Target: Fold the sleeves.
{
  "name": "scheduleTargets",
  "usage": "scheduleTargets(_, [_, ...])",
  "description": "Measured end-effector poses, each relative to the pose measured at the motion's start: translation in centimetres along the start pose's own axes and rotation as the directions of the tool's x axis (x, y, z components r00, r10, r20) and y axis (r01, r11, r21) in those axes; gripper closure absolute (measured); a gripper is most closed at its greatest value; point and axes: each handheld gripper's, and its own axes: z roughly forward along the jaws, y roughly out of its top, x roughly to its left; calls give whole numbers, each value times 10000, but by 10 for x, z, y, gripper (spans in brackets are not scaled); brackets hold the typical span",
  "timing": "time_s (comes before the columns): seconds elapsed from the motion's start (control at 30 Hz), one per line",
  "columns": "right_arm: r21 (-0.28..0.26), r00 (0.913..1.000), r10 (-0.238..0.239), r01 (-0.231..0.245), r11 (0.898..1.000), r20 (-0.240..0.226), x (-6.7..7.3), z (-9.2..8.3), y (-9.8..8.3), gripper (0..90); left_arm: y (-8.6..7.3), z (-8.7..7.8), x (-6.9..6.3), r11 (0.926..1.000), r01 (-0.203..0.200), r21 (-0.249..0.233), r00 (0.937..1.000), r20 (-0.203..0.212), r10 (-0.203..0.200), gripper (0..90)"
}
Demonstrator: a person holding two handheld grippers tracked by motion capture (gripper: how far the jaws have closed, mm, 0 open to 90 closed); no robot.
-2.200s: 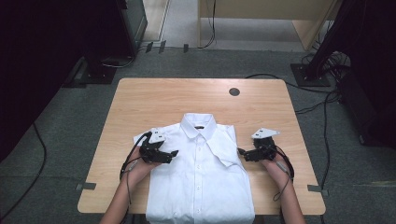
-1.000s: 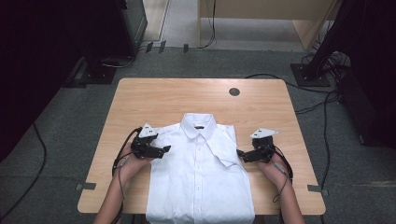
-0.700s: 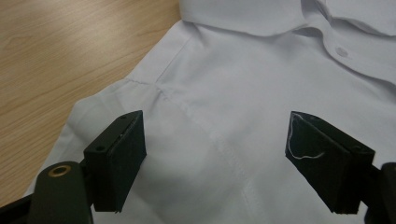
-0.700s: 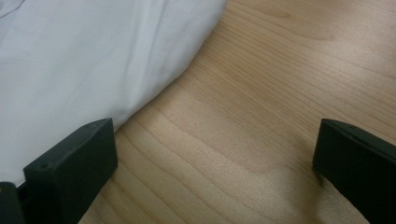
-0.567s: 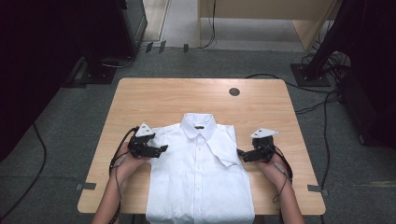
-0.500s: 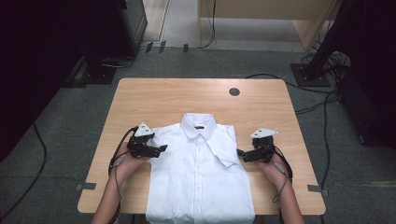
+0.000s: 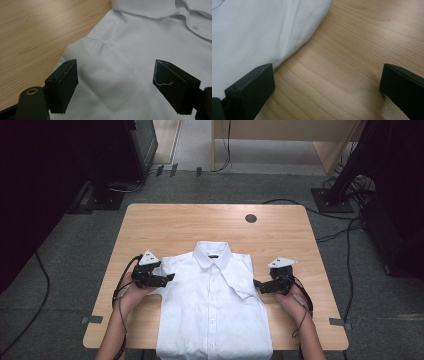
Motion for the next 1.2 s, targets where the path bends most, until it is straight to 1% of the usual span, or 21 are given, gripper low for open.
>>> scheduleTargets(0.07, [1, 10000, 2, -2, 10000, 0, 0, 0, 0, 0, 0, -1, 1, 10000, -42, 17, 9998, -180, 42, 201])
scheduleTargets(0.1, [-1, 10000, 1, -1, 10000, -2, 0, 0, 0, 0, -1, -1, 2, 10000, -2, -4, 9997, -225, 2, 202])
scheduleTargets(0.2, [-2, 10000, 1, -1, 10000, -1, 0, 0, 0, 0, -1, -2, 4, 10000, 75, -18, 9996, -265, -76, 202])
scheduleTargets(0.33, [-2, 10000, 3, -3, 10000, -1, 0, 0, 0, 0, -3, -4, 8, 10000, 78, 17, 9994, -328, -77, 202])
scheduleTargets(0.43, [-1, 10000, 3, -3, 10000, 0, 0, 0, 0, 0, -3, -5, 9, 10000, 88, -37, 9987, -492, -90, 202])
scheduleTargets(0.73, [-1, 10000, 3, -3, 10000, 1, 0, 0, 0, 0, -7, -7, 15, 10000, 85, 4, 9983, -581, -85, 202])
scheduleTargets(0.83, [0, 10000, 7, -7, 10000, 2, 0, 0, 0, 0, -9, -7, 17, 10000, -28, 5, 9977, -674, 29, 202])
scheduleTargets(0.9, [-3, 10000, 8, -8, 10000, 3, 0, 0, 0, 0, -11, -7, 17, 9992, -364, 149, 9965, -743, 374, 202])
scheduleTargets(0.93, [-4, 10000, 7, -7, 10000, 3, 0, 0, 0, 0, -12, -7, 17, 9989, -438, 180, 9960, -773, 450, 202])
scheduleTargets(1.03, [1, 10000, 7, -7, 10000, 2, 0, 0, 0, 0, -13, -7, 20, 9996, -238, 135, 9969, -740, 247, 202])
scheduleTargets(1.17, [7, 10000, -8, 8, 10000, -3, 0, 0, 0, 0, -16, -6, 23, 9994, -200, 273, 9962, -846, 222, 202])
scheduleTargets(1.2, [9, 10000, -8, 8, 10000, -3, 0, 0, 0, 0, -17, -6, 24, 9995, -142, 270, 9961, -863, 165, 202])
